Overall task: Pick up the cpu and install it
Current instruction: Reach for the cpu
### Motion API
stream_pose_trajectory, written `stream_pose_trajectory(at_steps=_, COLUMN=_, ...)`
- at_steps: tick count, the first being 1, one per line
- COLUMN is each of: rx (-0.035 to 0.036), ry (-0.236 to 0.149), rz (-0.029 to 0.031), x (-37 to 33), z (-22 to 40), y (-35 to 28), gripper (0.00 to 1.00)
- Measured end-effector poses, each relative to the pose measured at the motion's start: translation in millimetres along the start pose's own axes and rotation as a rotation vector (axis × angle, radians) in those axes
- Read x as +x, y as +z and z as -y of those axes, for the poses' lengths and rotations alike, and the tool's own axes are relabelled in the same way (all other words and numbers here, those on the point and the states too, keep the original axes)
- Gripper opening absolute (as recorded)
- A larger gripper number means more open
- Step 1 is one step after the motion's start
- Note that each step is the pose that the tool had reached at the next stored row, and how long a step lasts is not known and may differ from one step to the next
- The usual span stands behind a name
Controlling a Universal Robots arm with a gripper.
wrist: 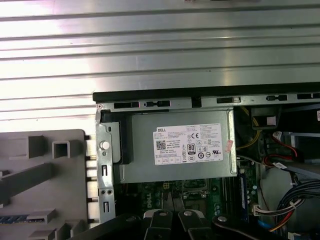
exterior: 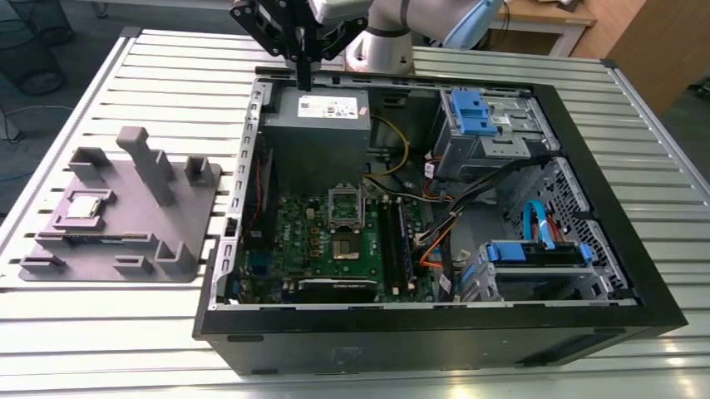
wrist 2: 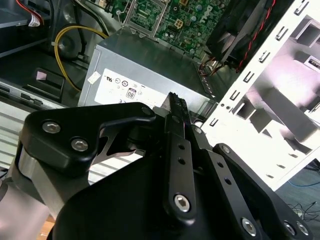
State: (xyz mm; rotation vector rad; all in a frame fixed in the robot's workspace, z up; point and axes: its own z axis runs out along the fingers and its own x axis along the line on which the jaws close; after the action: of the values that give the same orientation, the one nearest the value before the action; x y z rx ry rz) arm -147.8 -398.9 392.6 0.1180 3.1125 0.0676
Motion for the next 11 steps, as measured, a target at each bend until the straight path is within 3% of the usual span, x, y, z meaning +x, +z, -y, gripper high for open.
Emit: stream_pose_trajectory(at_steps=11, rx=-0.0001, ry=0.0, rz=0.0001, x=4.2, z=0.3, y=-0.1, gripper=0.11)
